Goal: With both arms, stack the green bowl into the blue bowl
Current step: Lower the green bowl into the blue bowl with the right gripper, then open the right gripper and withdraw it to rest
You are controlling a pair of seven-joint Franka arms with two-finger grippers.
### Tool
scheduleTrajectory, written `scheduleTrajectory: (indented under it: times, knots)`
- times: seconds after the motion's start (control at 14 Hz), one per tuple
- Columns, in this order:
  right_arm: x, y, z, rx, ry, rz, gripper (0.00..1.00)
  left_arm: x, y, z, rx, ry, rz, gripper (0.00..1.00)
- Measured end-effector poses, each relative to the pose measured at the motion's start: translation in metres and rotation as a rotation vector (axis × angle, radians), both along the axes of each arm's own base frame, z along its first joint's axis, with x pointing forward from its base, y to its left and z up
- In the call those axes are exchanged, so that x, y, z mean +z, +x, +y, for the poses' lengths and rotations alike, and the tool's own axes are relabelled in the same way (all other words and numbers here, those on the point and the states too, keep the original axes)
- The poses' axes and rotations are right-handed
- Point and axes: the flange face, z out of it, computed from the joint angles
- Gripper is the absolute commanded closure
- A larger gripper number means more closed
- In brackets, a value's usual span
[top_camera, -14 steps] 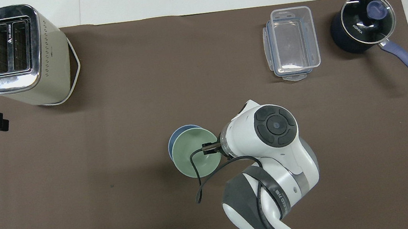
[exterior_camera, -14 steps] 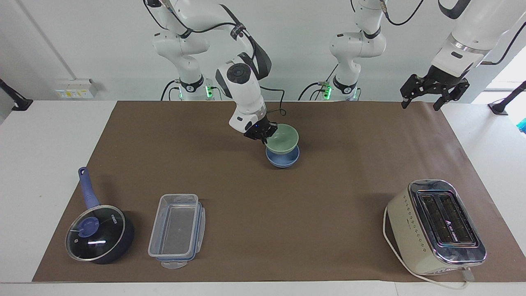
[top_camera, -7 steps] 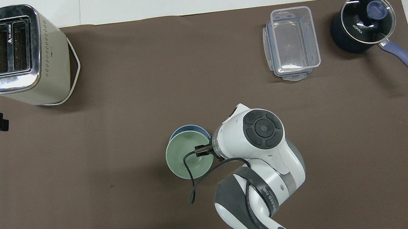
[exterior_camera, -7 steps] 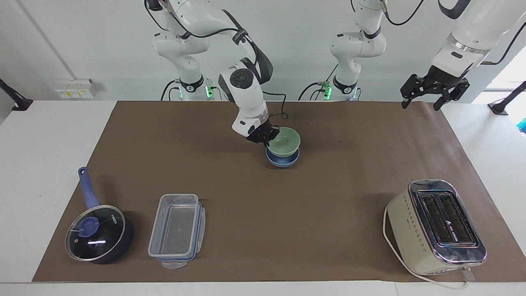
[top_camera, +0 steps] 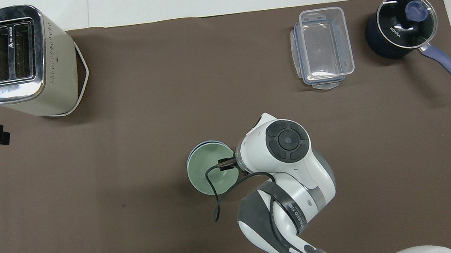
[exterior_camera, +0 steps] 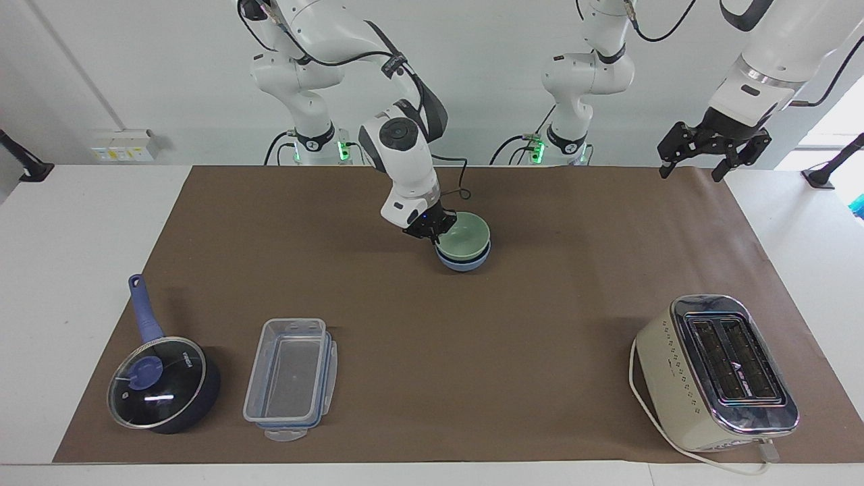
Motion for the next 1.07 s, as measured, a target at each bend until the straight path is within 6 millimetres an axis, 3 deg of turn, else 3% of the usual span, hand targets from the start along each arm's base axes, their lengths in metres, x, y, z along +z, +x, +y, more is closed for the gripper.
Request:
scheduleTrajectory:
  times: [0.07,0.14,0.21,0.5,0.64,0.93,1.07]
  knots:
    - [0.002,0.001,0.001,0.0,0.003,-0.005,0.56,0.0,0.0,0.0,0.0,0.0,0.0,0.0]
    - [0.006,0.003,0.002,-0.001,0.008,-0.011,0.15,0.0,0.0,0.0,0.0,0.0,0.0,0.0]
    - [0.008,0.004,0.002,-0.002,0.01,-0.015,0.0,0.0,0.0,0.0,0.0,0.0,0.0,0.0]
    - [0.018,0.011,0.002,-0.011,0.022,-0.034,0.0,0.0,0.0,0.0,0.0,0.0,0.0,0.0]
    - [0.04,0.022,-0.013,-0.041,0.024,-0.064,0.0,0.0,0.0,0.0,0.0,0.0,0.0,0.0]
    - [0.104,0.045,-0.09,-0.12,-0.078,-0.132,0.0,0.0,0.0,0.0,0.0,0.0,0.0,0.0]
    - [0.133,0.05,-0.12,-0.163,-0.11,-0.13,0.0,0.0,0.0,0.0,0.0,0.0,0.0,0.0]
